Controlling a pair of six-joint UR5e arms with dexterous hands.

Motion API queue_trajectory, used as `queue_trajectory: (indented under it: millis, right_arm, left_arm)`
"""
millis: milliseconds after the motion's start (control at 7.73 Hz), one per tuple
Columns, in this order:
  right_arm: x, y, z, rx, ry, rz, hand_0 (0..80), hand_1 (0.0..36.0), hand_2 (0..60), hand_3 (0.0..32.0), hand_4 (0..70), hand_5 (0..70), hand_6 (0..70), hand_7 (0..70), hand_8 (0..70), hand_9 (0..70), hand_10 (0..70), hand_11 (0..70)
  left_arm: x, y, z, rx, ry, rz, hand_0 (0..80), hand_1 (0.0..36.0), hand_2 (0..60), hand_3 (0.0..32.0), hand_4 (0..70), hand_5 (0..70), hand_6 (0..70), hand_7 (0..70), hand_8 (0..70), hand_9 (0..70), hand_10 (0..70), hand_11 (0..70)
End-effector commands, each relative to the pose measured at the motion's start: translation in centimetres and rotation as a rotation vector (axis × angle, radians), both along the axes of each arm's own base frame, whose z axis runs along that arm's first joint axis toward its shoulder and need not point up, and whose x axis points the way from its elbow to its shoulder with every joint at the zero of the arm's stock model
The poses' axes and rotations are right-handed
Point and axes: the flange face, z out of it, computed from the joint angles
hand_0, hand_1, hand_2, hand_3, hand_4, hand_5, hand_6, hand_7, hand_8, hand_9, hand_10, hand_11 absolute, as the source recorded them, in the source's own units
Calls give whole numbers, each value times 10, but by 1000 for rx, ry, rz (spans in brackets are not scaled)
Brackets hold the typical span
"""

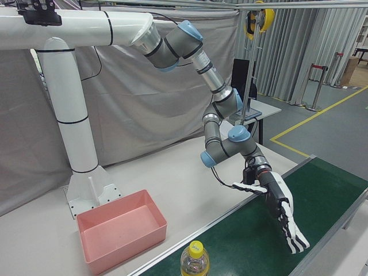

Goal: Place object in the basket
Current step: 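Reach the left hand forward toward the orange bottle on the belt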

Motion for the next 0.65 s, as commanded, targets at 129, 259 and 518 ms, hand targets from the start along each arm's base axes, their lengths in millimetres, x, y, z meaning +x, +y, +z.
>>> queue_trajectory:
  millis: [129,259,518]
  right_arm:
    - [0,0,0,0,0,0,0,0,0,0,0,0,0,0,0,0,0,0]
    - [0,0,0,0,0,0,0,0,0,0,0,0,0,0,0,0,0,0]
    - [0,0,0,0,0,0,0,0,0,0,0,0,0,0,0,0,0,0]
  left_arm:
    - [43,6,-15,-18,16,17,548,0,0,38,104,97,0,0,26,33,41,71]
    - [46,3,-27,-12,11,13,546,0,0,38,103,102,0,0,25,32,42,72]
    - [67,4,-40,-2,-6,20,542,0,0,30,105,107,0,0,29,36,44,74]
